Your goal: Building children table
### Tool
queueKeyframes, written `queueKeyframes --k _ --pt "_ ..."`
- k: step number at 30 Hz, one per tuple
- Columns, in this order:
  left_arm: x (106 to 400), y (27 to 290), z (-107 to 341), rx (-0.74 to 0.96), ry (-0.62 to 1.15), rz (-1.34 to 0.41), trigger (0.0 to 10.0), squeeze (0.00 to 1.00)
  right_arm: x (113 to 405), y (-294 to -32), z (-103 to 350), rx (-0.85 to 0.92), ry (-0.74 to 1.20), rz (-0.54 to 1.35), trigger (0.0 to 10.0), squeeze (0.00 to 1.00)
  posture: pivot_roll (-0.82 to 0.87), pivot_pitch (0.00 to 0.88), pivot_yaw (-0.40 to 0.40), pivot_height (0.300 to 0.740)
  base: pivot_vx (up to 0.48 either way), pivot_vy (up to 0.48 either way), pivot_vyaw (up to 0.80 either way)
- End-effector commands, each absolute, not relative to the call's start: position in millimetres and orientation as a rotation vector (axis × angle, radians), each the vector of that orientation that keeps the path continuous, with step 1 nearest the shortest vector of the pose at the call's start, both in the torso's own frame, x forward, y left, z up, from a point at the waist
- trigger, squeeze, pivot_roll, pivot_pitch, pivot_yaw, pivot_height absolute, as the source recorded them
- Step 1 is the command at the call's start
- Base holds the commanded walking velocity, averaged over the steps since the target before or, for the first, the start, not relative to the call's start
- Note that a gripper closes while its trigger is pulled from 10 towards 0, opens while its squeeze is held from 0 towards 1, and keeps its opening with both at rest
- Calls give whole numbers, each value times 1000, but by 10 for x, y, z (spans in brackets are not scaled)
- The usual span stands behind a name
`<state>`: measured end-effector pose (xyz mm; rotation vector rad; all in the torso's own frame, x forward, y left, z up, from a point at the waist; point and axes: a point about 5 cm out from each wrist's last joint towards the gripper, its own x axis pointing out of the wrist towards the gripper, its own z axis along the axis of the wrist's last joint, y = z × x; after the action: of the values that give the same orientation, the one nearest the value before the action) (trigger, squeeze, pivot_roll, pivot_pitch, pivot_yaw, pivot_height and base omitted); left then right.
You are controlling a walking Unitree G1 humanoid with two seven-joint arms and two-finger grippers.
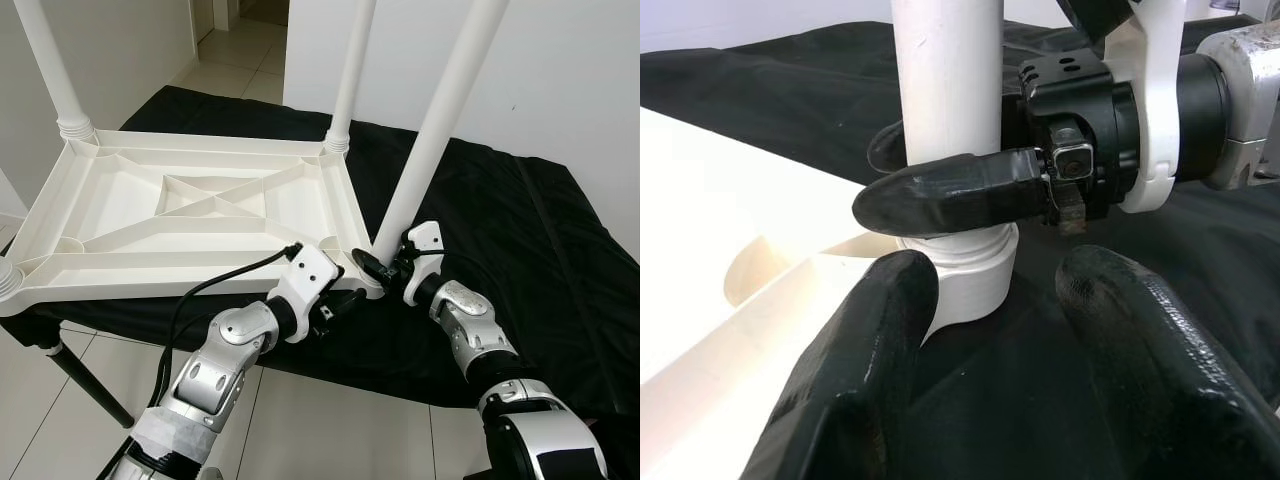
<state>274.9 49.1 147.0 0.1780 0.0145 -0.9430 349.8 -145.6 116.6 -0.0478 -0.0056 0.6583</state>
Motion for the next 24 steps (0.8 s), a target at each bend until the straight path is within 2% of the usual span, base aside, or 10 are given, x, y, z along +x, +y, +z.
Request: queueKeyframes --k 1,10,12,13,14,19,21,24 --pt "2770 472 1466 181 18 -953 10000 0 3472 -1423 1061 -62 50 589 10000 0 -15 0 -76 740 0 0 0" --pt "2777 457 1469 179 15 -955 10000 0 3490 -1367 1072 -21 36 417 10000 0 -24 0 -76 740 0 0 0" --pt "2772 445 1462 178 16 -959 10000 0 3483 -1331 1067 21 41 298 10000 0 -24 0 -76 740 0 0 0" --pt "2772 445 1462 178 16 -959 10000 0 3483 -1331 1067 21 41 298 10000 0 -24 0 -76 740 0 0 0" --pt "2770 435 1458 177 16 -960 10000 0 3461 -1316 1064 53 38 192 10000 0 -24 0 -76 740 0 0 0" --pt "2766 431 1461 173 16 -960 10000 0 3421 -1298 1051 67 39 79 10000 0 -21 0 -81 740 0 0 0" --pt "2761 431 1460 172 17 -959 10000 0 3383 -1280 1047 59 39 -29 10000 0 -17 0 -86 740 0 0 0" --pt "2757 434 1457 171 18 -957 10000 0 3375 -1229 1063 61 34 -59 10000 0 -16 0 -86 740 0 0 0"
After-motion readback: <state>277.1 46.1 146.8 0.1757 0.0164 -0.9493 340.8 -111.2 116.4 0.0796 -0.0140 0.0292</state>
